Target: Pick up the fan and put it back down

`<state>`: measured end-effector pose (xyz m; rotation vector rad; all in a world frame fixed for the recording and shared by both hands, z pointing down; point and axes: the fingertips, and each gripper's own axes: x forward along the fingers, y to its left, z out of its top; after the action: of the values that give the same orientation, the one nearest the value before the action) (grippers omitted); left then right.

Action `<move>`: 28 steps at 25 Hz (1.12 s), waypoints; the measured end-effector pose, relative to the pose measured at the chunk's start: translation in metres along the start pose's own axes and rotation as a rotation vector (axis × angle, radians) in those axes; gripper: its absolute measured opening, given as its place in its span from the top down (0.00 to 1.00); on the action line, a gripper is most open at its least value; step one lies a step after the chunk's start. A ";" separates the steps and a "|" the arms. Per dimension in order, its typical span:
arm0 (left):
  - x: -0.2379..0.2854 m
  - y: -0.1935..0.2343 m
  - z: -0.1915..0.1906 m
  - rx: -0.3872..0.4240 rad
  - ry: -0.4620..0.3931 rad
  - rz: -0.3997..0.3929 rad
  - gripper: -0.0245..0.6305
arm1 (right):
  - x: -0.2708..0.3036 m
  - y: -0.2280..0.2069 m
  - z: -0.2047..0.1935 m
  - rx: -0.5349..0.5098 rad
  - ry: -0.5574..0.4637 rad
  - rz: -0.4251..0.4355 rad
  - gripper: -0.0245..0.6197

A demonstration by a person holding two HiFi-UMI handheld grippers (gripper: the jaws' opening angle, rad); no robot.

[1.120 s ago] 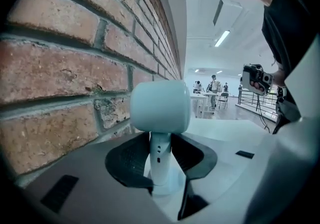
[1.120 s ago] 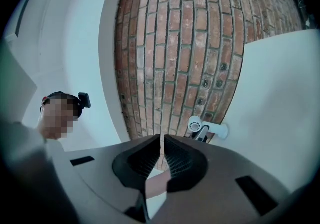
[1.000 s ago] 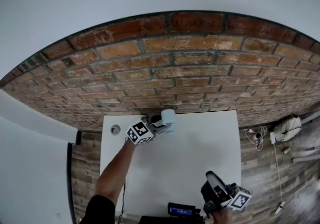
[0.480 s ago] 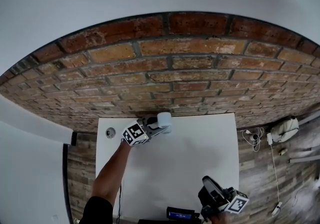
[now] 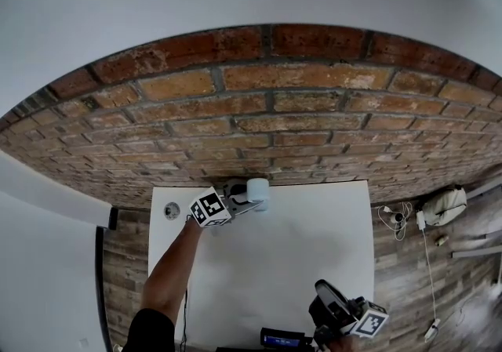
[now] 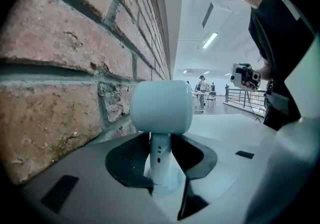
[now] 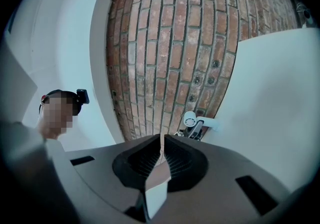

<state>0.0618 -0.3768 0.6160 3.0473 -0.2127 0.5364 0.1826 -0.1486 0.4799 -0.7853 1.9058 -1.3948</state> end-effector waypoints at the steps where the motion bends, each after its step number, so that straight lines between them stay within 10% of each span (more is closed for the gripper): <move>1: 0.000 0.000 0.000 0.001 0.000 -0.006 0.74 | 0.000 0.000 0.000 0.000 0.001 -0.001 0.92; 8: -0.001 0.001 0.000 -0.035 -0.003 -0.045 0.74 | -0.001 -0.003 -0.006 0.010 0.022 -0.017 0.92; 15: -0.018 0.002 0.002 -0.131 -0.063 0.059 0.52 | 0.007 0.008 -0.011 -0.030 0.037 0.007 0.92; 21: -0.089 -0.060 -0.006 -0.437 -0.356 0.222 0.52 | 0.019 0.027 -0.030 -0.040 0.044 0.032 0.92; 28: -0.159 -0.197 0.036 -0.679 -0.684 0.132 0.54 | 0.024 0.057 -0.064 -0.088 0.054 0.042 0.92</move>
<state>-0.0459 -0.1640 0.5248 2.4218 -0.4922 -0.5061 0.1124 -0.1151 0.4362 -0.7512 2.0261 -1.3265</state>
